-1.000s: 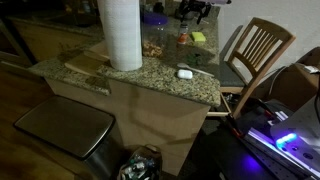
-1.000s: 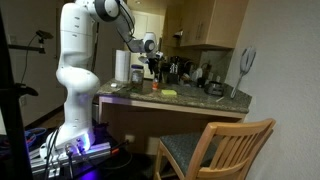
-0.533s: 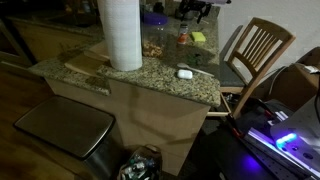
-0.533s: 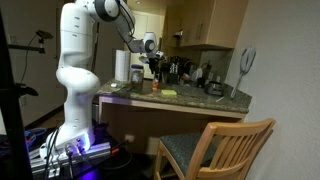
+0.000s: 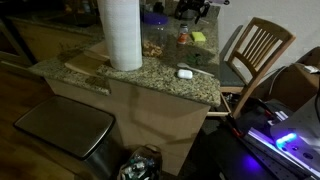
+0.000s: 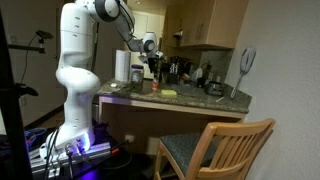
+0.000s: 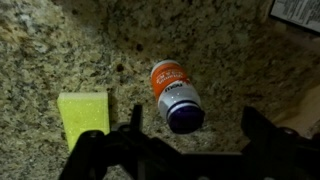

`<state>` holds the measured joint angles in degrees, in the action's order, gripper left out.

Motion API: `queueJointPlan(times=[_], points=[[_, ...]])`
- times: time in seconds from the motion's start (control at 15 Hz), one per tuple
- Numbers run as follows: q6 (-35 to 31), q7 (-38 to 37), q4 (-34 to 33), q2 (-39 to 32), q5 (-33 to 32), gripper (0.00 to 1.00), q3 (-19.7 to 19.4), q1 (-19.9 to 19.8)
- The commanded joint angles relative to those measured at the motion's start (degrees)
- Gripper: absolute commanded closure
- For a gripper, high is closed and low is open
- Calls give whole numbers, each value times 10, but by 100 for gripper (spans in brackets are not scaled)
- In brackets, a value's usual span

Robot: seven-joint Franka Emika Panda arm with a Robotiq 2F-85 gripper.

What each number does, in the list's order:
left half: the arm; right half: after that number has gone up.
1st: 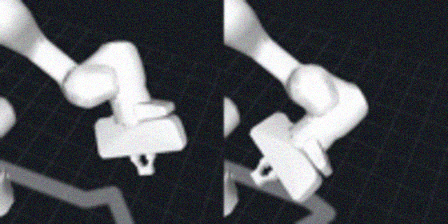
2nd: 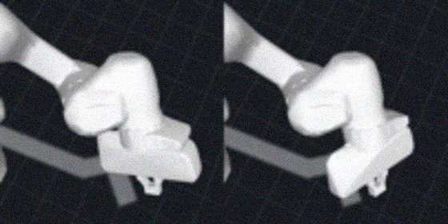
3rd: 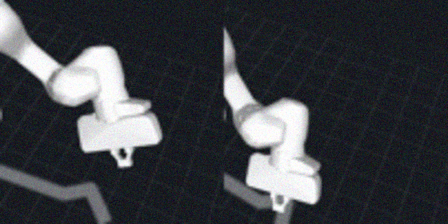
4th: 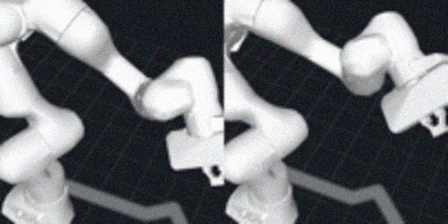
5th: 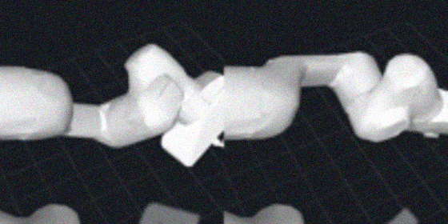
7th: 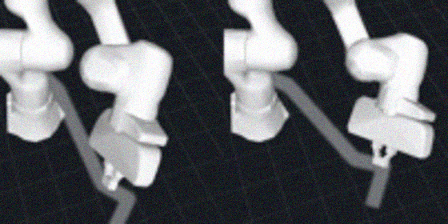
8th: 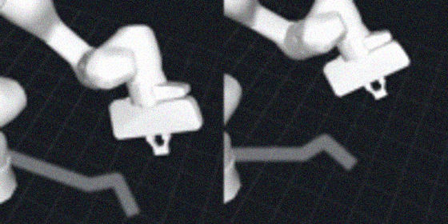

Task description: Move the white bottle to the left of the white spoon

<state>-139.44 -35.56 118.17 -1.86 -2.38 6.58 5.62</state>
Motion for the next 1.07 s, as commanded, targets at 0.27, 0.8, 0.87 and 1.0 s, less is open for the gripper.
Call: queueJointPlan(times=[0.27,0.8,0.87,1.0], points=[[48,-83,-168,-88,-46,0,-33,2],[130,-95,-203,-120,-66,0,-45,14],[149,-64,-199,-113,-38,0,-38,7],[157,-14,-173,-108,13,0,-31,-4]])
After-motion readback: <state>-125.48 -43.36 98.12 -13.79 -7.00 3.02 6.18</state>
